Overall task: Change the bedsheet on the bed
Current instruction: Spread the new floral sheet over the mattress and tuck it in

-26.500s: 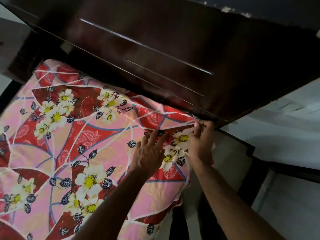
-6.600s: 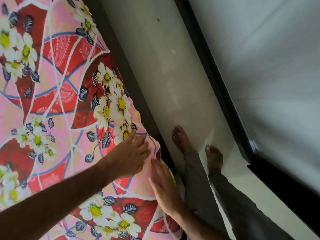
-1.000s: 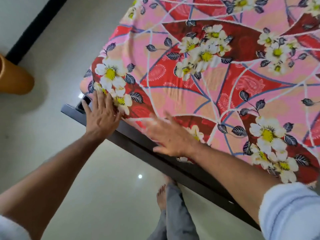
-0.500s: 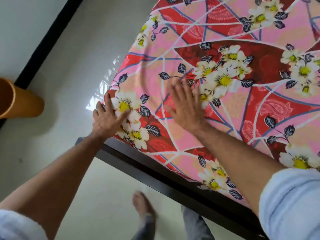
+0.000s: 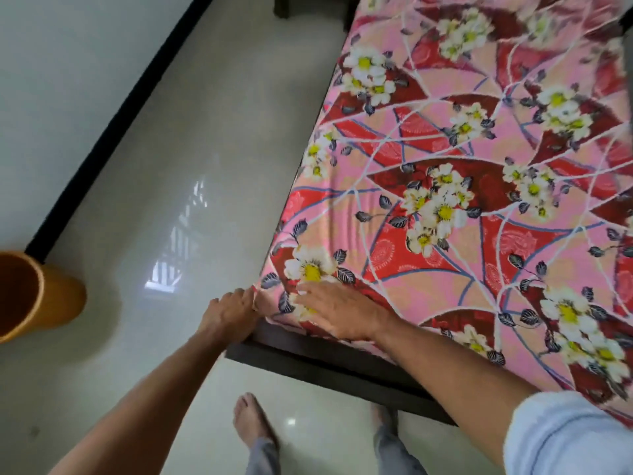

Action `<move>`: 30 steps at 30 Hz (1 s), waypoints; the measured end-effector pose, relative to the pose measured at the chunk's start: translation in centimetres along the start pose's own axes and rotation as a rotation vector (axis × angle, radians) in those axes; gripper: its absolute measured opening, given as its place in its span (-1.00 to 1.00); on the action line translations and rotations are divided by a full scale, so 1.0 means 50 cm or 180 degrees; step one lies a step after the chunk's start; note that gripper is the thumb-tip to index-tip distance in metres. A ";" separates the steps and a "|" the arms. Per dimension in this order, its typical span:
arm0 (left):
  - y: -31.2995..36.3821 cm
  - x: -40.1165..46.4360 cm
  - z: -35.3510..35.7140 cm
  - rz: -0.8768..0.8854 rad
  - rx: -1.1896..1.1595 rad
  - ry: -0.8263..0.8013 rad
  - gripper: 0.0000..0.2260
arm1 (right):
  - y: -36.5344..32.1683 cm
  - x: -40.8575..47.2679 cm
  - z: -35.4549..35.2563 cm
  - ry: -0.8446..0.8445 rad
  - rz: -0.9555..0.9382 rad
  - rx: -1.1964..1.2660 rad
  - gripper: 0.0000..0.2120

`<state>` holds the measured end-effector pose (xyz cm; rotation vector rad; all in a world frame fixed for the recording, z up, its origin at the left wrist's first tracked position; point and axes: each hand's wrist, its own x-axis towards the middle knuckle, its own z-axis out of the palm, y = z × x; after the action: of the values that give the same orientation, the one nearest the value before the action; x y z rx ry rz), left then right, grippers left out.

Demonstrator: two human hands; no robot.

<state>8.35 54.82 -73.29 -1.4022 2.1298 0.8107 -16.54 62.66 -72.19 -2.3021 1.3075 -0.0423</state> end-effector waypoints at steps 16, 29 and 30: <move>0.007 0.115 -0.367 0.1924 0.0938 0.0654 -0.55 | 0.258 0.078 -0.163 0.0544 0.2562 -0.0149 -0.37; 0.309 0.689 -0.438 0.4067 0.2331 0.0970 -0.51 | 0.134 0.302 0.034 0.0346 0.1167 -0.0482 -0.37; 0.333 0.694 -0.420 0.4297 0.2499 0.0822 -0.50 | 0.100 0.314 0.052 0.0243 0.1012 -0.0433 -0.39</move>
<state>-21.23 22.70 -77.31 0.4768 2.9562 0.0443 -11.36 48.81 -79.87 -2.1909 1.7494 0.0678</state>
